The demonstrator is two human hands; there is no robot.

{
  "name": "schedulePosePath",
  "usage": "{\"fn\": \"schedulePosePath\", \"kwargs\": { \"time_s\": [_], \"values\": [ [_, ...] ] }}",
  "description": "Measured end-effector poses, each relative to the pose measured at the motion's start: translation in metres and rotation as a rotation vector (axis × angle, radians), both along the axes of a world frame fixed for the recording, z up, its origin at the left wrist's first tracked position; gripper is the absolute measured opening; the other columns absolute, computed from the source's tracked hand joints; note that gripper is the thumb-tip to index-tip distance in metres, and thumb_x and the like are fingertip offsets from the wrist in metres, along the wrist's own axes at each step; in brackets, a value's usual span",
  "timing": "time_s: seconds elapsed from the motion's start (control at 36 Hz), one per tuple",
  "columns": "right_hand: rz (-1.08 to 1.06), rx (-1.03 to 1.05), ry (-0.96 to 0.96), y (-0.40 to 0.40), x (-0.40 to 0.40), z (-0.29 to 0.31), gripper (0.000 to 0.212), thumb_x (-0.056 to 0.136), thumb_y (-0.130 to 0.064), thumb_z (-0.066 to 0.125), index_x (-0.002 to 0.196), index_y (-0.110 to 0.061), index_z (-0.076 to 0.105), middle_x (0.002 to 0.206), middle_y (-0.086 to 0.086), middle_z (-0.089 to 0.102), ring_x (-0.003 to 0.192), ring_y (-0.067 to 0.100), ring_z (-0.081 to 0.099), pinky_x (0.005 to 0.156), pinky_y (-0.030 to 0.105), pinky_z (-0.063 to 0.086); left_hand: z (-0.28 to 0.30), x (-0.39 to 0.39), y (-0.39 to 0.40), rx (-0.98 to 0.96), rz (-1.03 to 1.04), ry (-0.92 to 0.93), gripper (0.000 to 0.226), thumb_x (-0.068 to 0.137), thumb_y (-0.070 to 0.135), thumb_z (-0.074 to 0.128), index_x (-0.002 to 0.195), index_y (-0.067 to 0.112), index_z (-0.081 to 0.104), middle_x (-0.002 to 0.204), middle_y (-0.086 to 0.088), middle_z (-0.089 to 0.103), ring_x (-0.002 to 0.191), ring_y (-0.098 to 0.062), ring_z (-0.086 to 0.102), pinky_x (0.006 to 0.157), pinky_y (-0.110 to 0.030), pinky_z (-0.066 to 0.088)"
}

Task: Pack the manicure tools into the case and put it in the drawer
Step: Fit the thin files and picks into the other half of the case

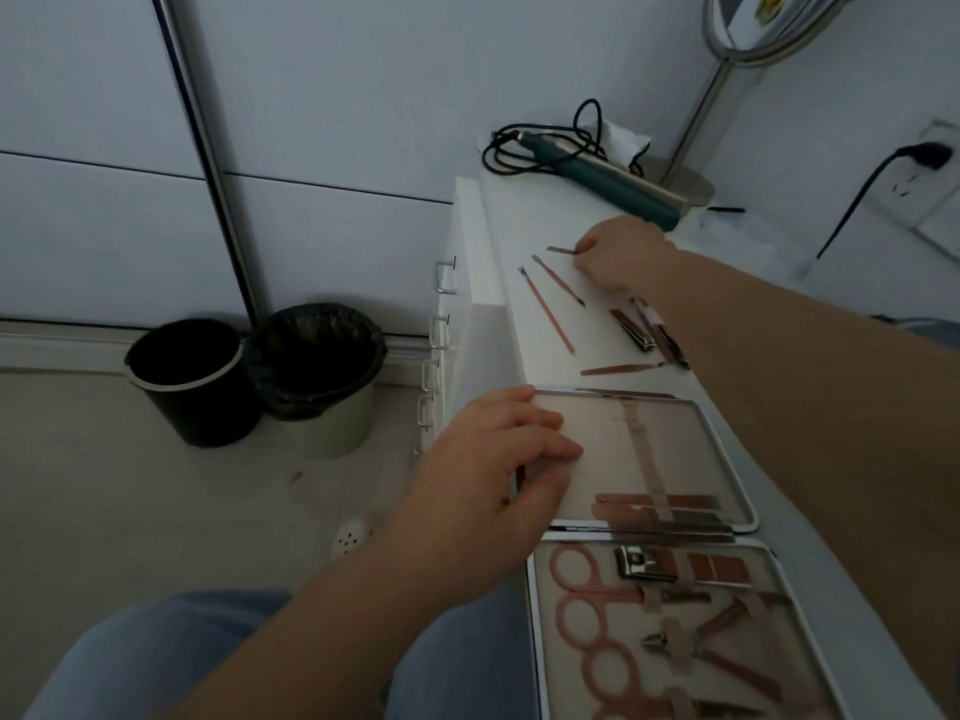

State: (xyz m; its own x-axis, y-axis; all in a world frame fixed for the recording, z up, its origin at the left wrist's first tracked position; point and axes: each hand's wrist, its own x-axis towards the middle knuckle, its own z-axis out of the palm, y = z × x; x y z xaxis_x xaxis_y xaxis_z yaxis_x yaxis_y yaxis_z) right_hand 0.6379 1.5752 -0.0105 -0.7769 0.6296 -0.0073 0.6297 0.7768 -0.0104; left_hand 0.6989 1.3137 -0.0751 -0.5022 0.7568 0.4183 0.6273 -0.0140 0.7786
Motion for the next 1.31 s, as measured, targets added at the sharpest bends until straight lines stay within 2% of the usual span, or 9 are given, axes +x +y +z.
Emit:
{"fn": "schedulePosePath", "kwargs": {
  "time_s": [0.17, 0.44, 0.56, 0.69, 0.81, 0.97, 1.03, 1.17, 1.31],
  "values": [
    [-0.037, -0.04, 0.094, 0.003, -0.007, -0.001, 0.022, 0.087, -0.023, 0.056, 0.103, -0.014, 0.069, 0.108, 0.005, 0.064, 0.098, 0.023, 0.057, 0.088, 0.038, 0.05, -0.005, 0.0, 0.001, 0.025, -0.005, -0.034, 0.022, 0.079, 0.025, 0.056, 0.097, 0.025, 0.069, 0.105, 0.02, 0.056, 0.122, 0.006, 0.035, 0.103, -0.013, 0.028],
    [-0.008, 0.046, 0.056, 0.0, -0.012, -0.008, 0.025, 0.092, -0.019, 0.045, 0.106, -0.009, 0.062, 0.108, 0.01, 0.059, 0.096, 0.026, 0.054, 0.087, 0.039, 0.049, -0.007, 0.0, 0.0, 0.039, 0.009, -0.035, 0.022, 0.079, 0.025, 0.056, 0.096, 0.03, 0.068, 0.106, 0.029, 0.052, 0.123, 0.005, 0.035, 0.102, -0.012, 0.028],
    [-0.041, -0.071, 0.327, -0.008, -0.001, 0.003, 0.02, 0.094, -0.017, 0.043, 0.104, -0.008, 0.058, 0.094, 0.006, 0.058, 0.079, 0.019, 0.054, 0.069, 0.03, 0.047, -0.004, 0.001, 0.001, 0.027, 0.016, -0.017, 0.021, 0.077, 0.025, 0.057, 0.095, 0.027, 0.069, 0.101, 0.024, 0.055, 0.118, 0.006, 0.038, 0.101, -0.012, 0.028],
    [-0.057, -0.4, 0.718, -0.045, 0.034, 0.016, 0.01, 0.092, -0.022, 0.047, 0.096, -0.018, 0.055, 0.075, -0.007, 0.05, 0.062, 0.005, 0.045, 0.051, 0.019, 0.035, 0.004, 0.002, 0.0, 0.006, 0.015, -0.023, 0.019, 0.078, 0.026, 0.058, 0.093, 0.024, 0.07, 0.095, 0.021, 0.057, 0.113, 0.015, 0.035, 0.097, -0.003, 0.024],
    [-0.019, -0.664, 0.831, -0.089, 0.077, 0.02, 0.017, 0.089, -0.021, 0.056, 0.102, -0.03, 0.061, 0.08, -0.014, 0.058, 0.065, 0.0, 0.051, 0.052, 0.011, 0.041, 0.011, 0.002, -0.001, -0.028, 0.027, -0.084, 0.018, 0.081, 0.02, 0.064, 0.097, 0.025, 0.069, 0.088, 0.027, 0.056, 0.106, 0.022, 0.035, 0.089, 0.004, 0.022],
    [0.055, -0.931, 0.854, -0.142, 0.14, 0.022, 0.017, 0.088, -0.02, 0.056, 0.082, -0.032, 0.067, 0.073, -0.018, 0.069, 0.065, -0.005, 0.061, 0.068, 0.022, 0.045, 0.03, 0.007, -0.008, -0.045, 0.139, -0.19, 0.029, 0.076, 0.05, 0.055, 0.101, 0.039, 0.064, 0.088, 0.035, 0.059, 0.089, 0.018, 0.052, 0.073, -0.006, 0.041],
    [0.062, -0.983, 0.859, -0.153, 0.155, 0.021, 0.016, 0.088, -0.02, 0.056, 0.084, -0.03, 0.068, 0.077, -0.016, 0.07, 0.068, -0.002, 0.064, 0.07, 0.026, 0.045, 0.037, 0.014, -0.01, -0.007, 0.154, -0.221, 0.029, 0.072, 0.054, 0.054, 0.095, 0.041, 0.065, 0.084, 0.032, 0.064, 0.084, 0.014, 0.057, 0.073, -0.013, 0.046],
    [0.031, -1.073, 0.891, -0.167, 0.177, 0.014, 0.016, 0.087, -0.017, 0.056, 0.08, -0.024, 0.069, 0.078, -0.008, 0.072, 0.071, 0.006, 0.064, 0.07, 0.029, 0.042, 0.041, 0.034, -0.013, 0.044, 0.16, -0.156, 0.011, 0.077, 0.045, 0.058, 0.07, 0.04, 0.064, 0.071, 0.028, 0.064, 0.068, 0.008, 0.058, 0.059, -0.004, 0.04],
    [0.044, -1.071, 0.86, -0.17, 0.192, 0.008, 0.016, 0.086, -0.019, 0.057, 0.081, -0.026, 0.07, 0.082, -0.008, 0.073, 0.071, 0.004, 0.065, 0.069, 0.03, 0.043, 0.036, 0.041, -0.016, 0.032, 0.176, -0.115, 0.021, 0.079, 0.033, 0.058, 0.058, 0.032, 0.059, 0.063, 0.021, 0.063, 0.059, 0.003, 0.056, 0.053, -0.008, 0.038]
  ]
}}
